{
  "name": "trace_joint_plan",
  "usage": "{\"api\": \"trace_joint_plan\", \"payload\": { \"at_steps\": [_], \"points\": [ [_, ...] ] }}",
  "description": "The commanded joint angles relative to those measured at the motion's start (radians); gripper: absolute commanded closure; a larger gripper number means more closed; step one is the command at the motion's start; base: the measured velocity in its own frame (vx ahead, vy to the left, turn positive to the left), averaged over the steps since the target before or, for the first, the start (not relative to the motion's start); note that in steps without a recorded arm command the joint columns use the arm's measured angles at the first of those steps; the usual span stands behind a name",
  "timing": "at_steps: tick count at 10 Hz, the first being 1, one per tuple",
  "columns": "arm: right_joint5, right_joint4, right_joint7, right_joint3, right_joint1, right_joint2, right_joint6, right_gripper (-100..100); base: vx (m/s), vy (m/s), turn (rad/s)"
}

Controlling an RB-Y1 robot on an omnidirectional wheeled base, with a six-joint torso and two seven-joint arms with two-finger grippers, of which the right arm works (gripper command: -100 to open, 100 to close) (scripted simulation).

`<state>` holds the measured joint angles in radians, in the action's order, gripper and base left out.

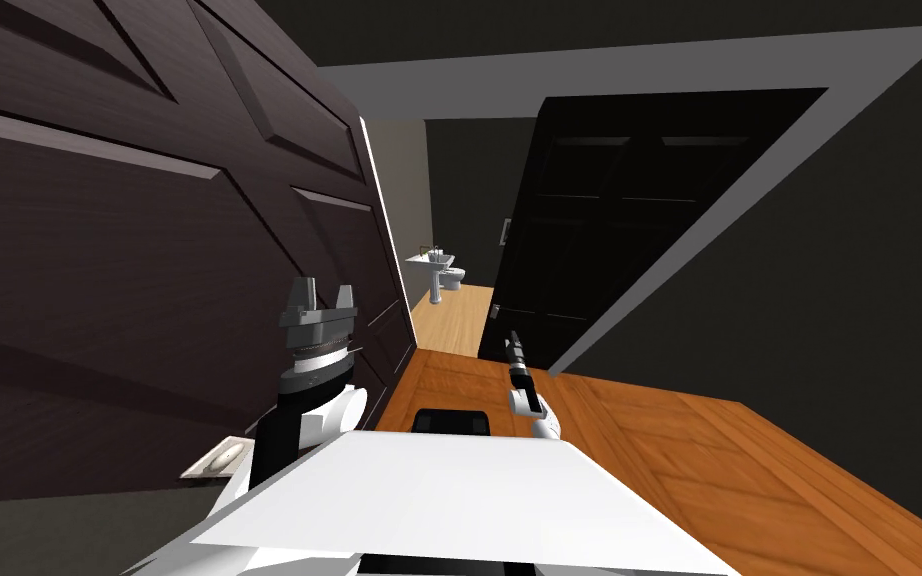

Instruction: Pull the door open

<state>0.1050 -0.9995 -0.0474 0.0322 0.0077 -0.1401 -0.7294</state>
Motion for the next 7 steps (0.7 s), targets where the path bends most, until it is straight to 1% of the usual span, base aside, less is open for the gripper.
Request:
{"api": "trace_joint_plan", "payload": {
  "at_steps": [1,7],
  "points": [
    [0.003,0.034,-0.002,0.001,-0.012,-0.002,-0.004,-100,0.100,-0.005,0.004],
    [0.012,0.179,-0.010,0.007,-0.064,-0.011,-0.035,-100,0.098,-0.003,0.008]
  ]
}}
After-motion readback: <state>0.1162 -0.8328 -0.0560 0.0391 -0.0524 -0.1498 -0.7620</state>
